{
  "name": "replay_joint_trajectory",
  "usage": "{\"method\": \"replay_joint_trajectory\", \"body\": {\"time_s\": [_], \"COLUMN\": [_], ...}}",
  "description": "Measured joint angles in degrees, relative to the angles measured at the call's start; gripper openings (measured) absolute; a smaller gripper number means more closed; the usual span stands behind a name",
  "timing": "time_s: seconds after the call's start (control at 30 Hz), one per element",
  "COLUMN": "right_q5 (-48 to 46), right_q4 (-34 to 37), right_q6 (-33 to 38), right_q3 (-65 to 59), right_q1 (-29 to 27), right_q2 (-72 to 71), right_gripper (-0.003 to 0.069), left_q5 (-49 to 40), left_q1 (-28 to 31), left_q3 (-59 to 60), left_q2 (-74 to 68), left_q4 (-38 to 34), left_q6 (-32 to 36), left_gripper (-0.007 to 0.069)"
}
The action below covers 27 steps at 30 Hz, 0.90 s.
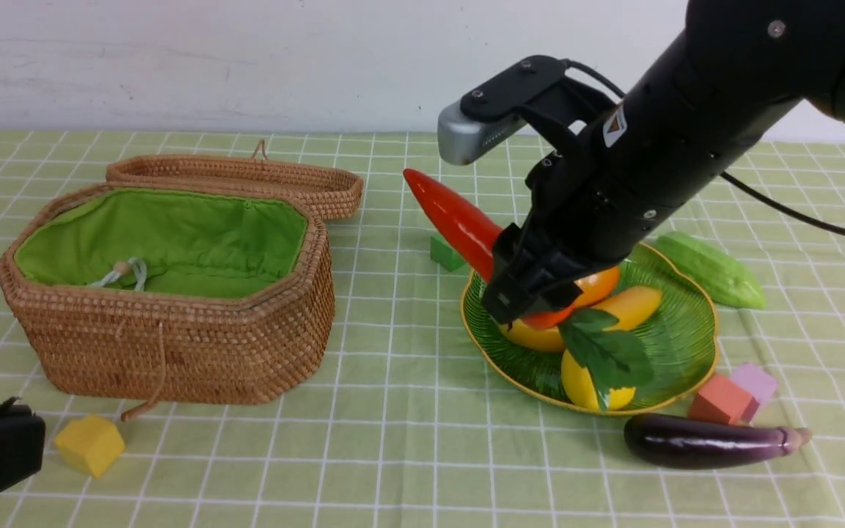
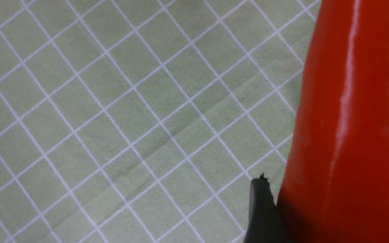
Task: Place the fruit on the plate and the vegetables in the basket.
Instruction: Use the right arm to grab a carrot and put it into the left basket
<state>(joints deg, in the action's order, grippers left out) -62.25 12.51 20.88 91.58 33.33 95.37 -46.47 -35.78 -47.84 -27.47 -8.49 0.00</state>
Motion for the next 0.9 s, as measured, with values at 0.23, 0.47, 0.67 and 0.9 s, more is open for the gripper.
{"method": "replay_joint_trajectory", "body": {"time_s": [0.23, 0.47, 0.67, 0.9], "right_q5": [6.06, 18.14, 25.55, 31.37], "right_q4": [4.1, 9.29, 10.23, 13.63], "right_q6": [1.08, 9.25, 11.23, 11.57], "right_q3": [0.0, 0.93, 7.97, 18.75], "right_q1": [0.13, 5.38, 10.58, 13.32], "right_q2": [0.0, 0.85, 7.4, 17.23], "right_gripper": [0.039, 0.039, 0.039, 0.039], "left_q5": [1.53, 3.61, 3.77, 3.4], "left_q1": [0.0, 0.0, 0.0, 0.0], "left_q3": [0.0, 0.0, 0.0, 0.0], "left_q2": [0.0, 0.0, 0.0, 0.0], "left_q4": [3.06, 17.14, 35.04, 45.1], "left_q6": [0.0, -9.41, -28.39, -39.9], "left_gripper": [-0.0013, -0.0013, -0.0013, -0.0013]}}
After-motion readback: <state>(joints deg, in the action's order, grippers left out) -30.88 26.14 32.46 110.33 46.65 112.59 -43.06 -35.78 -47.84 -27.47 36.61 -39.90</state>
